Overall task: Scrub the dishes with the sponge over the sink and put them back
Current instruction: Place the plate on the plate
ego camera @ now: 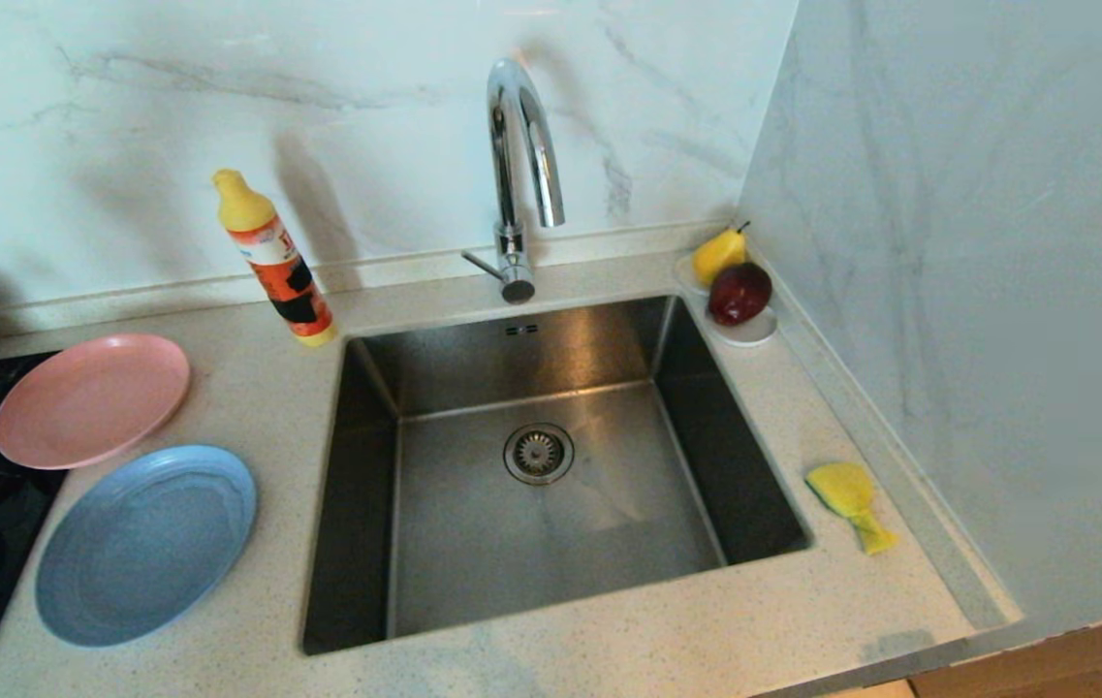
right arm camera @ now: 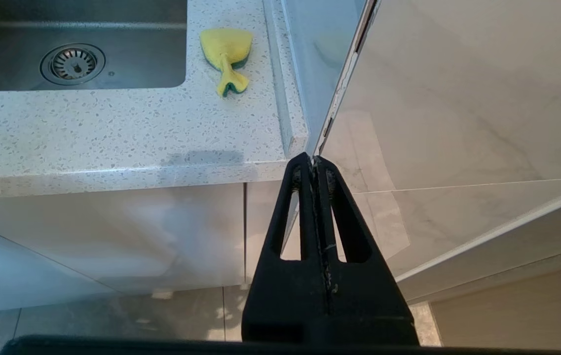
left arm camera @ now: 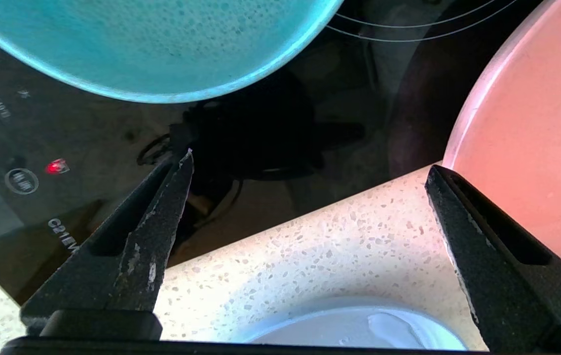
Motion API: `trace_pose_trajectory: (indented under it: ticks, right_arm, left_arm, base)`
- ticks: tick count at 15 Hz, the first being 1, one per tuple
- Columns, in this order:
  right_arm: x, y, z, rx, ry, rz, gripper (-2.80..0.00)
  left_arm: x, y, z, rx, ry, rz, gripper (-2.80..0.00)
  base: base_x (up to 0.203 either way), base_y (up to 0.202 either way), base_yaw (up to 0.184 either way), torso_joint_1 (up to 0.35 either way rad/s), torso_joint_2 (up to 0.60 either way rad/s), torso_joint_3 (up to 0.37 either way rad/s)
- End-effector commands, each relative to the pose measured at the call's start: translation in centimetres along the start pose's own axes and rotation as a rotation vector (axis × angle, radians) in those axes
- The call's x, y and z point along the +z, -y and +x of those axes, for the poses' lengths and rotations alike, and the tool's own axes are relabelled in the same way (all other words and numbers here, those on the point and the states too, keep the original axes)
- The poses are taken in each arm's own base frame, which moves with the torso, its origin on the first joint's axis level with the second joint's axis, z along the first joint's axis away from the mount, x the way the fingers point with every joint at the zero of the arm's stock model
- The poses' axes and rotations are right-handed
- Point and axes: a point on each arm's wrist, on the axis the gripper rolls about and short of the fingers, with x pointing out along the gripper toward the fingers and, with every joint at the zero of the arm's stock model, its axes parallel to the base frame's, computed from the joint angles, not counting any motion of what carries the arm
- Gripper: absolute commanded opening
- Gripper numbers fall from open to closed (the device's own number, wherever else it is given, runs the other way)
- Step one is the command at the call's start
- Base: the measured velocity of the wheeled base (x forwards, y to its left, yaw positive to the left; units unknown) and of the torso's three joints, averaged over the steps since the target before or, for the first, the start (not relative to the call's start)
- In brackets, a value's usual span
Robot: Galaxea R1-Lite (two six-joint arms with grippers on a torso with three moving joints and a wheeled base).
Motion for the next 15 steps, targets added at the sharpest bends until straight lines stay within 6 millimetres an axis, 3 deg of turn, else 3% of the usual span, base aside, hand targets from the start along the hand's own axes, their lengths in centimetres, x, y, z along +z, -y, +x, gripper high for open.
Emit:
trace_pose_trajectory:
  ticks: [1, 8, 15]
  right_arm:
    - [0.0, 0.0, 0.0, 0.000, 0.000, -0.001, -2.80]
    - [0.0, 0.0, 0.0, 0.000, 0.000, -0.001, -2.80]
    - [0.0, 0.0, 0.0, 0.000, 0.000, -0.001, -2.80]
  left_arm:
    - [-0.3, 0.3, 0.4, 0.001, -0.011, 0.004, 0.00]
    - [-0.6, 1.6, 1.0, 0.014, 0.015, 0.008, 0.00]
    - [0.2, 2.7, -0.4, -0.043, 0.048, 0.008, 0.00]
  base:
    - [0.000, 0.000, 0.000, 0.000, 0.00, 0.000]
    - [0.000, 0.000, 0.000, 0.000, 0.00, 0.000]
    - [0.000, 0.000, 0.000, 0.000, 0.00, 0.000]
